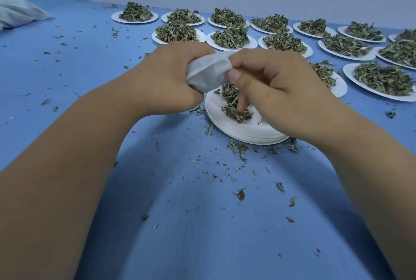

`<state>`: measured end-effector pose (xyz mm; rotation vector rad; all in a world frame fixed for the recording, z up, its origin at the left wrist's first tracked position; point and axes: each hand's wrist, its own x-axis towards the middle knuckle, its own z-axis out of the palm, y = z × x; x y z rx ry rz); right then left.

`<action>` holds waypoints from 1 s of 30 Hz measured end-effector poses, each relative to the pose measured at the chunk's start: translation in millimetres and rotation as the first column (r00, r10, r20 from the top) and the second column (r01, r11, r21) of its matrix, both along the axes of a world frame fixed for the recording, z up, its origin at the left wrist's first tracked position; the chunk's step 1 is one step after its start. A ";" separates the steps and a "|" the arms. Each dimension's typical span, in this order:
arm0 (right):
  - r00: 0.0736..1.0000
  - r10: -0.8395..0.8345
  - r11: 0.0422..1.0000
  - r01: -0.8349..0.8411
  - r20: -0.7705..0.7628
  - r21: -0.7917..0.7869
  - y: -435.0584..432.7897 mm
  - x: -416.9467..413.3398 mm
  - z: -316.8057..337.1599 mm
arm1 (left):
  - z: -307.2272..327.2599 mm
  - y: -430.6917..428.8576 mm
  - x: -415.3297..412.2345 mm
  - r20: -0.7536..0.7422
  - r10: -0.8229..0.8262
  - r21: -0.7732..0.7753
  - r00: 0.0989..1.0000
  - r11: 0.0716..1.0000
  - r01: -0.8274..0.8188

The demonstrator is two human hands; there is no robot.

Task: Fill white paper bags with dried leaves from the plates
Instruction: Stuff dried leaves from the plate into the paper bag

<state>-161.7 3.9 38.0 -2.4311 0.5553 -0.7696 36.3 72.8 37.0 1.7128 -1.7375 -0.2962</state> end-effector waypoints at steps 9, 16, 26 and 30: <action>0.984 -0.047 0.999 0.051 0.171 -0.019 3.2 2.6 -4.7 | 3.8 1.9 -3.9 -0.127 -0.034 -0.059 0.991 0.998 0.026; 0.860 -0.291 0.957 0.266 0.419 0.118 -7.1 4.7 -0.4 | -0.3 -4.9 0.7 -0.415 0.063 -0.067 0.908 0.993 -0.099; 0.870 -0.318 0.934 0.218 0.378 0.284 3.0 22.6 -7.0 | -5.4 -10.3 -11.1 -0.641 -0.010 -0.071 0.768 0.996 -0.046; 0.865 -0.324 0.917 0.189 0.382 0.351 3.2 23.5 -6.4 | -3.2 -10.8 -17.3 -0.837 -0.093 -0.080 0.539 0.996 0.049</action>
